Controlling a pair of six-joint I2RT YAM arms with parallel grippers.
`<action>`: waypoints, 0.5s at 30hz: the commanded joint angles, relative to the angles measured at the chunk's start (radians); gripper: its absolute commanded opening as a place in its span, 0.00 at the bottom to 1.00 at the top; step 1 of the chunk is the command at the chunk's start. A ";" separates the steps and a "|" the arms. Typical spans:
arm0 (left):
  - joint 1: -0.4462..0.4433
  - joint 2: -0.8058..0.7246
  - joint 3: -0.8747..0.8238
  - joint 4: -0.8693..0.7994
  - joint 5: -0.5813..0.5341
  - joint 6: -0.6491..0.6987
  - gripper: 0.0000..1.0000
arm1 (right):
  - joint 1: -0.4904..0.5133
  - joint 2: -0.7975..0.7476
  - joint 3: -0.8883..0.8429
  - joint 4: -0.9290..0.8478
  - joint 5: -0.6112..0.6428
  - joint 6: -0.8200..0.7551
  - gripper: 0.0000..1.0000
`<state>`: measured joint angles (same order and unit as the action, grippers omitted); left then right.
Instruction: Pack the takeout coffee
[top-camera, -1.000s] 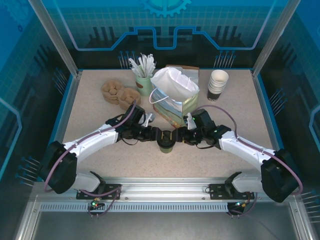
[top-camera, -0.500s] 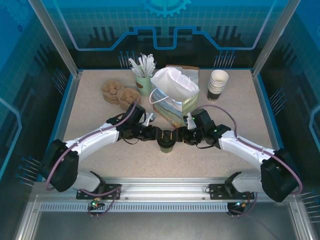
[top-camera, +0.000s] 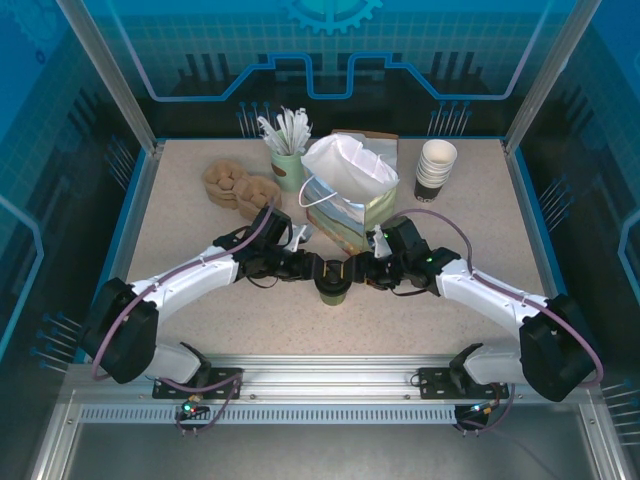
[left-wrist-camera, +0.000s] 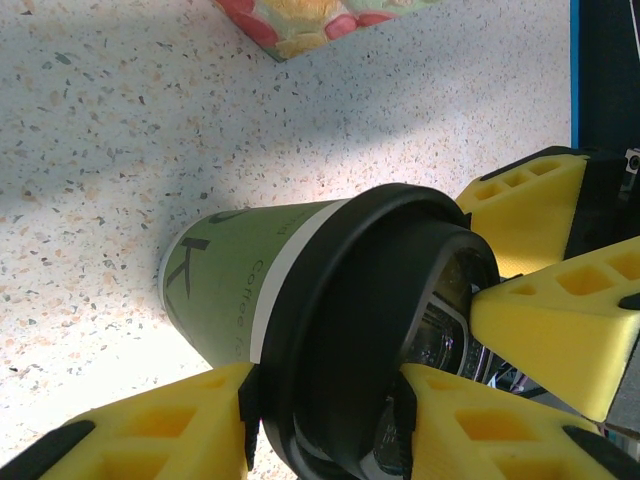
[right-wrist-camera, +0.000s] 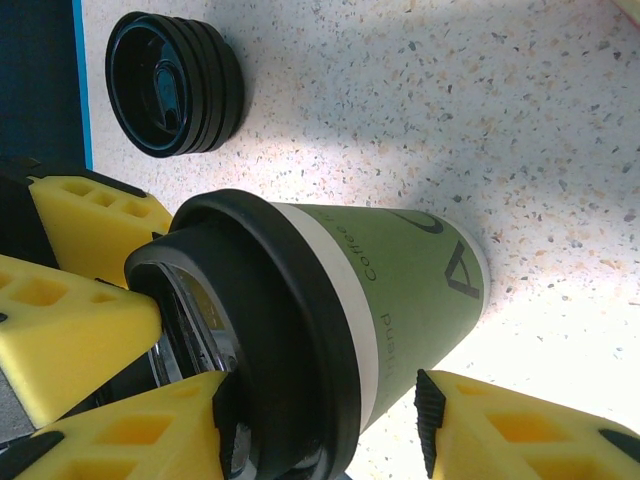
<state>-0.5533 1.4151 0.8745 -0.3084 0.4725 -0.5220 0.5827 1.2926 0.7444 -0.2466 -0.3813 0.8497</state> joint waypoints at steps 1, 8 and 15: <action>0.006 0.037 -0.038 -0.042 -0.035 0.016 0.40 | 0.005 0.027 -0.020 -0.085 0.069 0.019 0.51; 0.005 0.041 -0.050 -0.041 -0.035 0.017 0.39 | -0.003 0.028 -0.051 -0.082 0.078 0.038 0.49; 0.005 0.035 -0.070 -0.041 -0.037 0.019 0.39 | -0.008 0.020 -0.072 -0.065 0.076 0.038 0.49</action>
<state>-0.5522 1.4212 0.8585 -0.2810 0.4770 -0.5224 0.5816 1.2926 0.7238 -0.2192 -0.3752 0.8829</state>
